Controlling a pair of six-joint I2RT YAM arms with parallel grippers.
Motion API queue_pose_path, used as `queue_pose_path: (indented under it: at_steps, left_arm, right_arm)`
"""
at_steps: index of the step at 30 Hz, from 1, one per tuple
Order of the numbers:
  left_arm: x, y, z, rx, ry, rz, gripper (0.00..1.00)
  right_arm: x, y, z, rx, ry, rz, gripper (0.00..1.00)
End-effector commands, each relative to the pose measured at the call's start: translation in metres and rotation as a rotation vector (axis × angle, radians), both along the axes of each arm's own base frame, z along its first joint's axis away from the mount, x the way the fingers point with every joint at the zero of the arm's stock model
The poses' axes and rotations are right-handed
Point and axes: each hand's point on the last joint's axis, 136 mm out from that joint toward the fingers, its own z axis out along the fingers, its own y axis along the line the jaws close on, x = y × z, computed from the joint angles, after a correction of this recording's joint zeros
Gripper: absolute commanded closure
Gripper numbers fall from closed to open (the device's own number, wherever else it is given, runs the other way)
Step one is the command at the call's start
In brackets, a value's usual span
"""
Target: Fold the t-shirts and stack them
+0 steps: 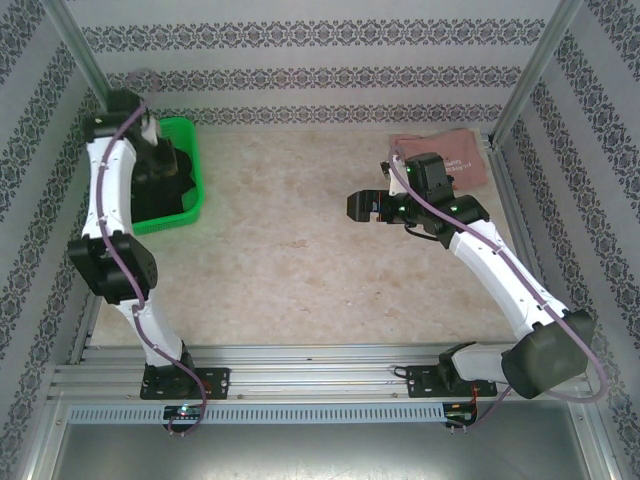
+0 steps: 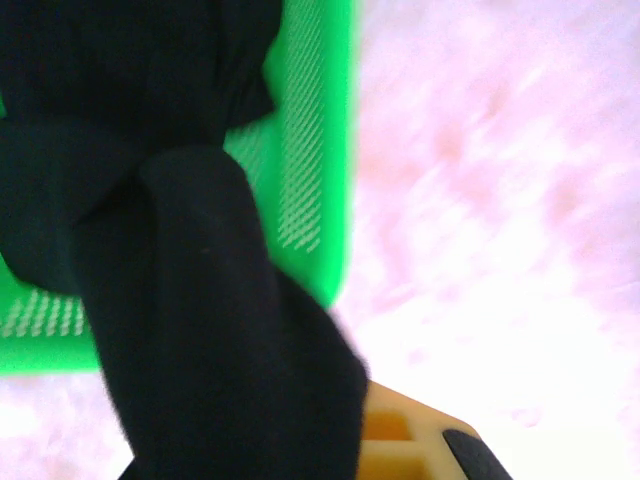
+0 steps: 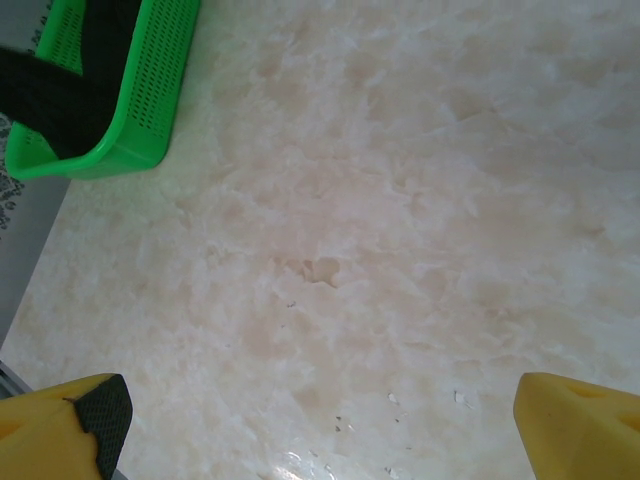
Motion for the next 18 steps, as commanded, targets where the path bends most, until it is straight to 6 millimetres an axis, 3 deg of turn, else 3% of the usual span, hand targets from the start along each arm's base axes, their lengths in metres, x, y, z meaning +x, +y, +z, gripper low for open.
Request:
queue_pose_path:
  at_steps: [1, 6, 11, 14, 18]
  left_arm:
    - [-0.014, -0.041, 0.136, -0.094, -0.354, -0.054, 1.00]
    - [-0.015, -0.077, 0.262, -0.316, -0.757, -0.129, 1.00]
    - [-0.047, -0.117, 0.382, -0.510, -1.156, -0.297, 1.00]
    - [-0.066, -0.139, 0.421, -0.643, -1.274, -0.378, 1.00]
    - [-0.088, -0.190, 0.444, -0.772, -1.341, -0.513, 1.00]
  right_arm:
    - [0.007, 0.010, 0.013, 0.045, -0.029, 0.006, 0.02]
    - [0.013, 0.014, 0.013, 0.075, -0.028, -0.005, 0.02]
    - [0.014, 0.013, 0.017, 0.091, -0.049, -0.018, 0.02]
    - [0.013, 0.011, 0.018, 0.107, -0.056, -0.031, 0.02]
    - [0.014, 0.002, 0.022, 0.139, -0.077, -0.075, 0.02]
